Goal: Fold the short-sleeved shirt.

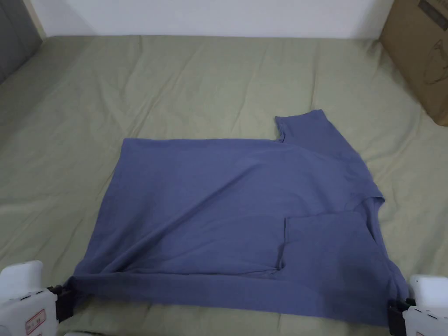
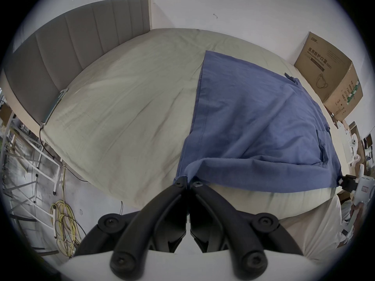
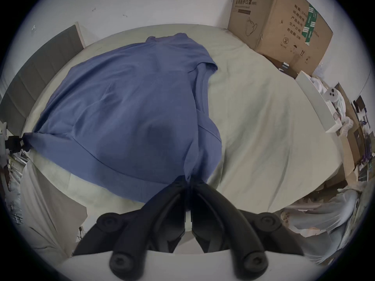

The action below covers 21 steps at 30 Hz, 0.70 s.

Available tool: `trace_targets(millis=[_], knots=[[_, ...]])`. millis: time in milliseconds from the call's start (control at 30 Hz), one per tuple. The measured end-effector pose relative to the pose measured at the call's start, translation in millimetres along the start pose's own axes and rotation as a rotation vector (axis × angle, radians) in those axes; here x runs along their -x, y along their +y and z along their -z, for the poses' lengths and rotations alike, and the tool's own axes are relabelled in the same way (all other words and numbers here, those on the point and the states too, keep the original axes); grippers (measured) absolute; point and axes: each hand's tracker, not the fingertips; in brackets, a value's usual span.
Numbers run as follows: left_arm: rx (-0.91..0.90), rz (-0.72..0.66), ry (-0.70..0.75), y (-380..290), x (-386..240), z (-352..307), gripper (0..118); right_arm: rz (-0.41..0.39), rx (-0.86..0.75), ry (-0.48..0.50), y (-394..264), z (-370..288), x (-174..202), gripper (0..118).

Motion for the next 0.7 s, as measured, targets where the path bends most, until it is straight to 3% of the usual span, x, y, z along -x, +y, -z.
trace_targets(millis=[67, 367, 567, 700], knots=[[0.004, 0.005, 0.002, -0.2, -4.1, -2.1, 1, 0.031, -0.073, -0.027, 2.9, -10.7, -0.5, 3], [-0.018, 0.011, 0.003, 23.9, 2.9, -8.0, 1, 0.185, -0.108, 0.078, 30.8, -28.9, -14.6, 3], [-0.065, 0.055, 0.005, 85.2, 3.3, 3.5, 1, 0.23, -0.15, 0.107, 94.1, -24.3, -28.7, 3], [-0.058, 0.128, 0.037, 131.0, -9.0, 38.4, 1, 0.202, -0.138, 0.096, 147.5, 10.4, -26.6, 3]])
